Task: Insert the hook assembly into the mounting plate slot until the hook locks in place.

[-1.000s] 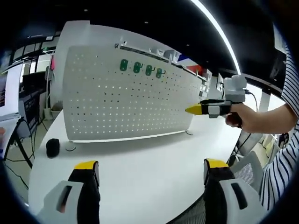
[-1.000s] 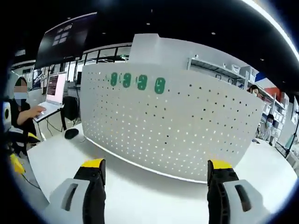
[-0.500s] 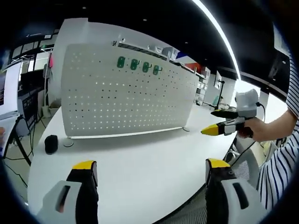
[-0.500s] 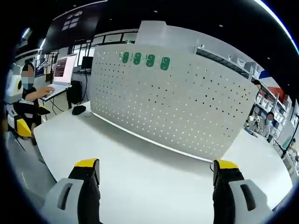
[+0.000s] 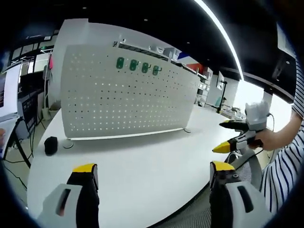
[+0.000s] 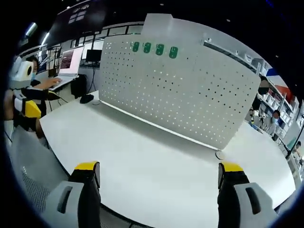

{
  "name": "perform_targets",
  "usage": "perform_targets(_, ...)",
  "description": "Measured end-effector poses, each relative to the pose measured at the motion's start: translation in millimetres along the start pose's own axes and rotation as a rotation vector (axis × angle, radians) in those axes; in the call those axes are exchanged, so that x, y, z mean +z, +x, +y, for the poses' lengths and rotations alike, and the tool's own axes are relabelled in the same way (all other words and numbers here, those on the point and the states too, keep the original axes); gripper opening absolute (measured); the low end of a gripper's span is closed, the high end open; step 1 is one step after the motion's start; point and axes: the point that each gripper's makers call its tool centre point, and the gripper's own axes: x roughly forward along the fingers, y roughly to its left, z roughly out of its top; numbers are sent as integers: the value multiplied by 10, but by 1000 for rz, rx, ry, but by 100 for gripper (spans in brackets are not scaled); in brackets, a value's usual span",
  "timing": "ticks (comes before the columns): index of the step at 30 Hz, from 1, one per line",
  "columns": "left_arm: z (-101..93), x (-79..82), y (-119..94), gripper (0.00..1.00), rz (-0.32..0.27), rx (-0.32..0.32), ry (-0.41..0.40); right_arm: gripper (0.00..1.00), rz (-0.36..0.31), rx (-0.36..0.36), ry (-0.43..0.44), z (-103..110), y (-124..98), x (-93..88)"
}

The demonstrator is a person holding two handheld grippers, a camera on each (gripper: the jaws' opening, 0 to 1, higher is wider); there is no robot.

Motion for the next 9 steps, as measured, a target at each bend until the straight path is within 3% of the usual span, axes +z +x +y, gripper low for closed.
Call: perform_targets(9, -42, -87, -38, 100, 9, -1, -7, 100, -3, 23, -46, 145, -23, -25)
